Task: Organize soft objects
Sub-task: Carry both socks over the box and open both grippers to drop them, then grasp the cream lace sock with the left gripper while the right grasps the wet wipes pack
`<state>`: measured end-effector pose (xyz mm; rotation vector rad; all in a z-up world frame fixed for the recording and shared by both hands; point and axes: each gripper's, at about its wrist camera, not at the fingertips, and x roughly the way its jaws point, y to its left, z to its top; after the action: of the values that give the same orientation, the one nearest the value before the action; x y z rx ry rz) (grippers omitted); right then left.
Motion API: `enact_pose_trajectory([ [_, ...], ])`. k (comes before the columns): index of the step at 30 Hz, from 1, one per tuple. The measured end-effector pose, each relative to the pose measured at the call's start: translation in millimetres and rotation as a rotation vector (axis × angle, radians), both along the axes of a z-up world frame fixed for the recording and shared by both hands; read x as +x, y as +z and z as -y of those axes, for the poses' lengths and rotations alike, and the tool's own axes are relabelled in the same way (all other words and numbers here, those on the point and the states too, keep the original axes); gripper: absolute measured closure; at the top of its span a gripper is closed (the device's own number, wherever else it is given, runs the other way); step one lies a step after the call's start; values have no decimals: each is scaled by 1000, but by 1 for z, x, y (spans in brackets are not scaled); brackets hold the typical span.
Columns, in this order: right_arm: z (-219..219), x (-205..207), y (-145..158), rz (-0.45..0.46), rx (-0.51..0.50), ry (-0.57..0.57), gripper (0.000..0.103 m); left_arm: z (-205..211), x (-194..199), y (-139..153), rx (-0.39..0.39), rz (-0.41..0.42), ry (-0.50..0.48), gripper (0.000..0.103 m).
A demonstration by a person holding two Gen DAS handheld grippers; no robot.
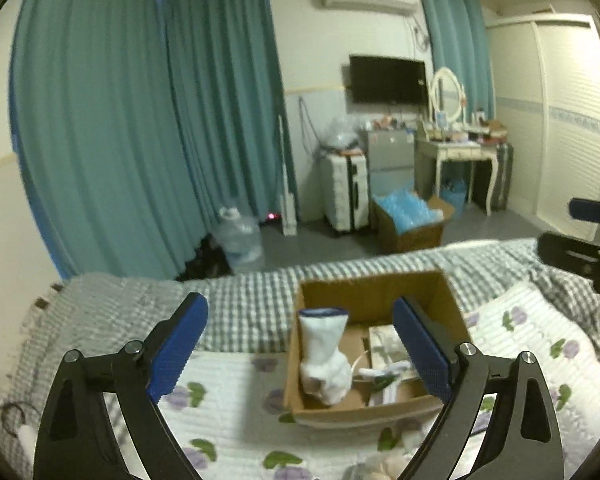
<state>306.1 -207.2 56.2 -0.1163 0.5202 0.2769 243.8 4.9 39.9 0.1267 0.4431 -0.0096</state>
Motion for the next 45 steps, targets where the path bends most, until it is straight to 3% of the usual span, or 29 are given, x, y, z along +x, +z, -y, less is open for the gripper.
enact_pose_trajectory([
  [4, 4, -50, 35, 60, -15, 7, 0, 0, -33, 26, 14, 46, 3, 8],
  [6, 5, -74, 47, 74, -22, 5, 0, 1, -51, 35, 22, 73, -1, 0],
  [8, 5, -91, 53, 72, -40, 10, 0, -1, -74, 43, 3, 111, -4, 0],
  [12, 3, -124, 54, 56, -60, 29, 0, -7, -99, 43, -14, 115, 2, 0],
  [17, 3, -159, 40, 62, -103, 54, 0, -7, -122, 24, -42, 95, -58, 0],
  [22, -2, -168, 11, 40, -157, 71, 0, 0, -129, 3, -48, 97, -40, 0],
  [26, -7, -162, -22, -2, -138, 97, 0, -1, -120, -32, -74, 35, -18, 0],
  [31, -6, -138, -75, -81, -94, 119, 0, 8, -99, -85, -51, -51, -10, 0],
  [39, -4, -85, -161, -262, -107, 149, 0, 27, -62, -163, -42, -223, 1, 1],
  [42, 2, -77, -186, -292, -71, 146, 0, 29, -54, -184, -77, -276, -3, 9],
  [45, 13, -71, -199, -344, -9, 120, 0, 34, -47, -200, -73, -309, -2, 10],
])
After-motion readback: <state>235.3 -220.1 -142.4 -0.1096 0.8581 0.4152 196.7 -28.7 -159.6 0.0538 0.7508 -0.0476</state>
